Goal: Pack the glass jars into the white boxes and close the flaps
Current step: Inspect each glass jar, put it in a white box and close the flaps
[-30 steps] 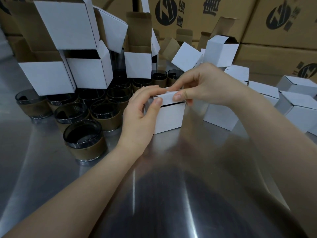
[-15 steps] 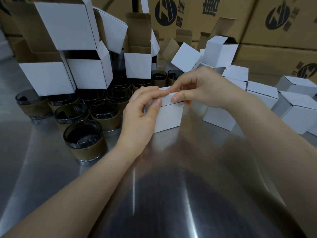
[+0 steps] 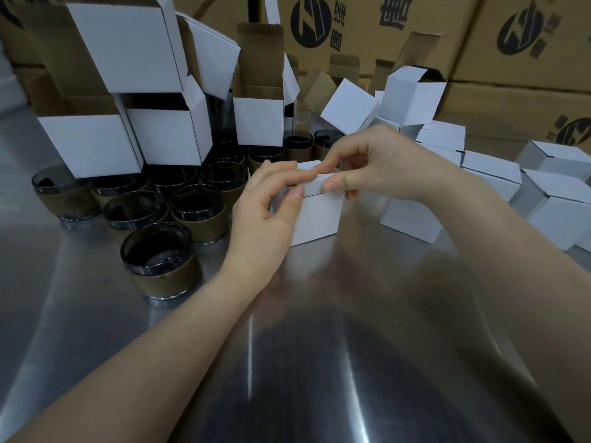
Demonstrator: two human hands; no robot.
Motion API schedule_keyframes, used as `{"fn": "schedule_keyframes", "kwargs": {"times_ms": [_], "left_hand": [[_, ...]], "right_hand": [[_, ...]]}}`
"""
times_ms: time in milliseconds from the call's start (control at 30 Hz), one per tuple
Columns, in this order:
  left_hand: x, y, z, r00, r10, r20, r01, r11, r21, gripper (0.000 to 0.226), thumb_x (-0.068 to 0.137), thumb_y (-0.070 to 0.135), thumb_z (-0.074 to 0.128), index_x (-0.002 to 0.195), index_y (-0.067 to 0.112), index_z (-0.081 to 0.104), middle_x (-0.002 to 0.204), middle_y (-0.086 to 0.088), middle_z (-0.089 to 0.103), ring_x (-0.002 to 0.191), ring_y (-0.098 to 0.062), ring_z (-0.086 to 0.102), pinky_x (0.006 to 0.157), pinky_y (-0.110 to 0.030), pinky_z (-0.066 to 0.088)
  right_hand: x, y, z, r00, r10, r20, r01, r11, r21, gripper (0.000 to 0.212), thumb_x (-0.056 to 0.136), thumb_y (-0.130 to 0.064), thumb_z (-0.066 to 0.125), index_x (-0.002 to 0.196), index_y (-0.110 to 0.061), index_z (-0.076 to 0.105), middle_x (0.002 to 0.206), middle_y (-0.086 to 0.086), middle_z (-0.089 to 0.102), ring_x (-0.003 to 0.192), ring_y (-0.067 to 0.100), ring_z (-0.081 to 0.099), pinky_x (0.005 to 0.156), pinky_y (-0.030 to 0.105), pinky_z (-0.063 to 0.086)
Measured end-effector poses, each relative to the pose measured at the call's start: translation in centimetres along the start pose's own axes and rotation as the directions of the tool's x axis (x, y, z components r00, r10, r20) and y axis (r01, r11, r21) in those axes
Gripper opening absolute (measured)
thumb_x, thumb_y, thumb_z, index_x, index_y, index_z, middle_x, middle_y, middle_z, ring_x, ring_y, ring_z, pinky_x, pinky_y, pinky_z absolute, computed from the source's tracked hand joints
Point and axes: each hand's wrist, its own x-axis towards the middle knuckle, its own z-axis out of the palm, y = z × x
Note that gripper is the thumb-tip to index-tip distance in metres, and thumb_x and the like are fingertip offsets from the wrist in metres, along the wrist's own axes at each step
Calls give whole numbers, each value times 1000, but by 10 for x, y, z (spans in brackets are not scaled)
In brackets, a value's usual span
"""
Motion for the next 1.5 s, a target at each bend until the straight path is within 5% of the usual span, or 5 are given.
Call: {"fn": "schedule_keyframes", "kwargs": {"times_ms": [333,600,833,1300,1500], "left_hand": [[0,-2,0,999,-37,15,37,999,25,28,93,-5,55,103,19,68,126,-6,59,136,-22,41,112,-16,28],[-1,-6,2,997,-74,31,70,992,109,10,86,5,69,95,8,71,130,3,57,143,-11,29,115,-24,24],[5,-6,4,997,-70,15,66,977,202,8,86,10,72,93,13,73,126,12,56,143,-9,29,105,-6,17],[0,-10,3,995,-4,-97,21,984,179,31,91,5,63,118,20,64,123,3,48,117,-6,49,104,-23,43],[-1,-8,3,995,-35,-96,51,983,175,29,91,0,55,112,18,63,116,5,53,103,2,56,92,-14,45]], "right_hand": [[1,-2,-2,998,49,44,-47,998,-36,18,81,-30,77,99,-26,75,64,3,65,59,8,60,61,19,42],[-4,-5,-9,973,129,193,-107,987,-121,37,83,-20,76,118,-31,70,70,2,63,58,1,51,57,10,39],[-3,-22,-9,946,197,259,-85,918,-387,51,84,-27,73,132,-36,59,83,2,70,76,15,64,66,26,47],[5,-28,27,998,58,-22,-61,886,-459,36,82,-44,71,94,-18,49,94,-3,51,85,18,50,69,36,45],[8,-13,24,989,100,-111,-147,787,-599,43,85,-39,68,121,-22,51,109,3,55,99,26,54,68,32,32]]}}
